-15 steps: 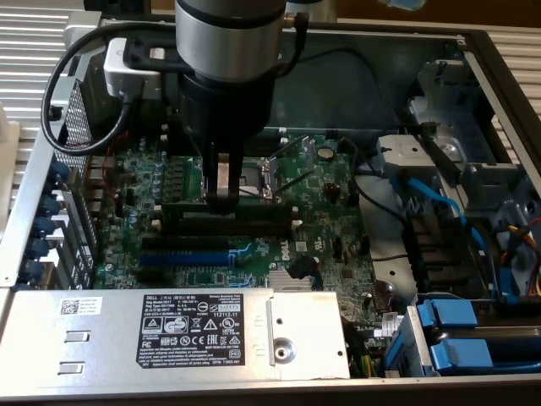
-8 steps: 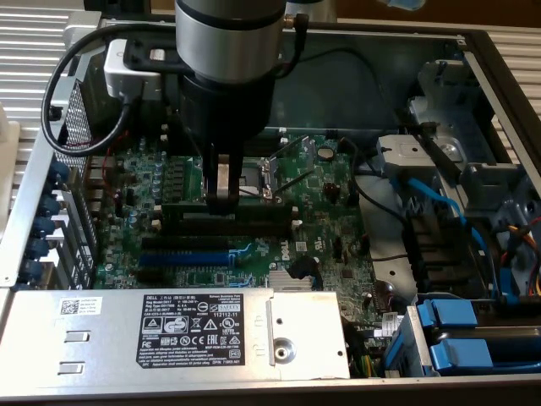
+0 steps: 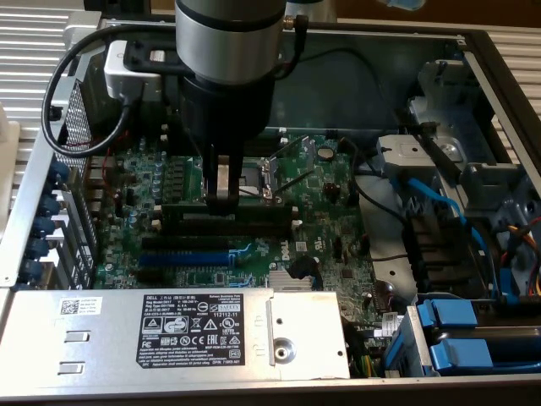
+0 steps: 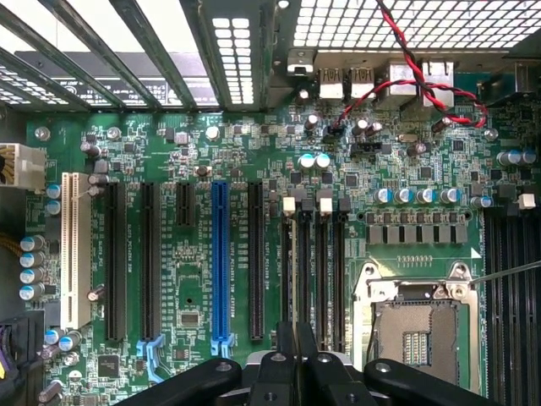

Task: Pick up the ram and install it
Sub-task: 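Insert the ram into the slot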

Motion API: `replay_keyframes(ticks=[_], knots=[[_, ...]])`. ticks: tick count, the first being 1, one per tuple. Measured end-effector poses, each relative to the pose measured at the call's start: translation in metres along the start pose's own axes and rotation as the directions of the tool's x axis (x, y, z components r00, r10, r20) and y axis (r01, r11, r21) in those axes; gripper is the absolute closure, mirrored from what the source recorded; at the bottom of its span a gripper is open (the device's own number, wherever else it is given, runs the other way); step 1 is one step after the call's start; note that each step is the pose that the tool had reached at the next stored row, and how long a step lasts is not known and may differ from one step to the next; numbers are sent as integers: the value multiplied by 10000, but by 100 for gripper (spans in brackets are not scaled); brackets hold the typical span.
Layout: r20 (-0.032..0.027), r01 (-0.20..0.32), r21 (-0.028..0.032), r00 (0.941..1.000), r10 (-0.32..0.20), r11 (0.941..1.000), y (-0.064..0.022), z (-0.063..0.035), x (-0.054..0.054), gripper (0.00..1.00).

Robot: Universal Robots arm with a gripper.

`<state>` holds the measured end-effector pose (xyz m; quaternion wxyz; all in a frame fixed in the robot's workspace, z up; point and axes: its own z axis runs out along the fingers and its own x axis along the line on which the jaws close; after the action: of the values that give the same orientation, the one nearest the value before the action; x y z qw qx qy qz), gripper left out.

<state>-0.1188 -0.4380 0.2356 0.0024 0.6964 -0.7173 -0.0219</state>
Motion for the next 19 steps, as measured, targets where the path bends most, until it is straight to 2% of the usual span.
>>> replay_keyframes(ticks=[19], knots=[[0,2,0,10000,-2,10000,-2,23,1,88]])
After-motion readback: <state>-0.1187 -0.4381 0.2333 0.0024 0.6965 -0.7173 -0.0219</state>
